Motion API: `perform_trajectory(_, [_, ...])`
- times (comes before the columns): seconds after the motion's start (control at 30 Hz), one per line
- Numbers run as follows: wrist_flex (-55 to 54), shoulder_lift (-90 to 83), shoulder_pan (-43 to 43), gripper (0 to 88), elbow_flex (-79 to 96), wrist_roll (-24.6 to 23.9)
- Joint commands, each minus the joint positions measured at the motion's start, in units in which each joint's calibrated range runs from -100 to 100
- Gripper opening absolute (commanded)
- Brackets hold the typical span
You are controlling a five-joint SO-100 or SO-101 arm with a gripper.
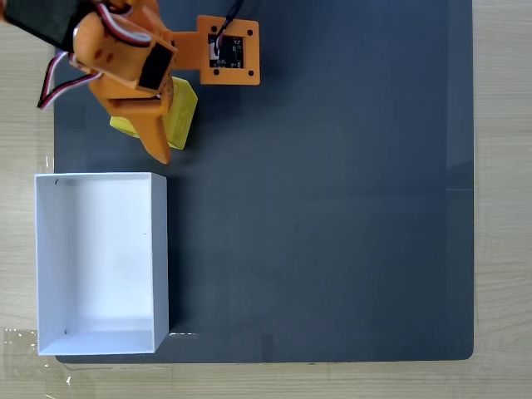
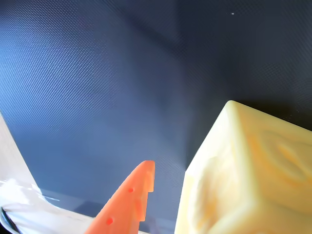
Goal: Grasp a yellow block and put it in the box
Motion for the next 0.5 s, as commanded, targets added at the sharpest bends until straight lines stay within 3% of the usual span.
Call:
perform_trajectory(0.0, [-3.1,-0.15,0.06,42.7,-1.21,-1.33])
perform_trajectory(0.23, [-4.93,-0.65,-0.36,18.6,-1.21,-1.8])
perform_trajectory(0.47, [-2.4,-5.57,-3.72,15.5,-1.21,-1.64])
